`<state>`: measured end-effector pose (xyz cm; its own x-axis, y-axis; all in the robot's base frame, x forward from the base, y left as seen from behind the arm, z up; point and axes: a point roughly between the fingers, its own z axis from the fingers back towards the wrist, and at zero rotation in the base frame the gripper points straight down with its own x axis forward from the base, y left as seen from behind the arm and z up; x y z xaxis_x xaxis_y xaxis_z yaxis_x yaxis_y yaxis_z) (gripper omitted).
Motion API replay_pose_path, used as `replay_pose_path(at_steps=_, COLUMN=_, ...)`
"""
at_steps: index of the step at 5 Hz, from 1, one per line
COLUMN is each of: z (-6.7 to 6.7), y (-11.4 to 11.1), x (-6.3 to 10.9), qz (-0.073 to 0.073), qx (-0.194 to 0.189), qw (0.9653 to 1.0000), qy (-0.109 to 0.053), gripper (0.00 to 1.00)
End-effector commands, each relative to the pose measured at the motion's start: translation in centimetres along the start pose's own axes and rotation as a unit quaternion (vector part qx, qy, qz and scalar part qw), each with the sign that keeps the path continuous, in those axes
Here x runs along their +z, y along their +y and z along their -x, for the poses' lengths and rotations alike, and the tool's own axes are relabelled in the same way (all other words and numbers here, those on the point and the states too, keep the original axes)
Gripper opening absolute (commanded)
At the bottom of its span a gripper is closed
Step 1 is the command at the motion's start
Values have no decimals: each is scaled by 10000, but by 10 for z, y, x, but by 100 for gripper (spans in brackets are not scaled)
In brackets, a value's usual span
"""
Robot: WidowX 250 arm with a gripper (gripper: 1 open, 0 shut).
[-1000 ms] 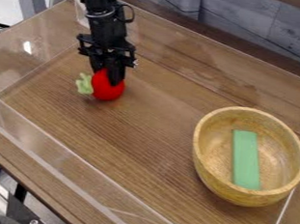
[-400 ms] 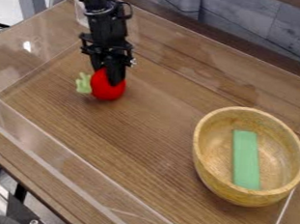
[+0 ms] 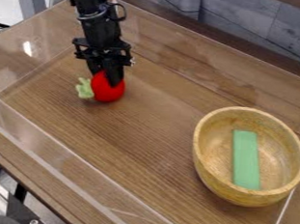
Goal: Move the red fruit to the left
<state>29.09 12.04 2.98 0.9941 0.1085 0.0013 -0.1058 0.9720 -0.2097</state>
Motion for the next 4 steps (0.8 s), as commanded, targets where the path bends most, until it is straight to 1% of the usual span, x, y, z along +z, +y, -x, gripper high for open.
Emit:
replay_pose_path(at_steps=1, z=0, y=18, x=4, qz=-123, qx=407, qw=9989, qy=-217, gripper=0)
replay_pose_path(at_steps=3, z=9, y=39, x=7, qz=-201, qx=870, qw=9957, qy=-256, gripper=0)
replay_pose_path(at_steps=4, z=5, y=51, x=9, qz=-229, qx=1015, qw=9943, qy=-249, gripper=0)
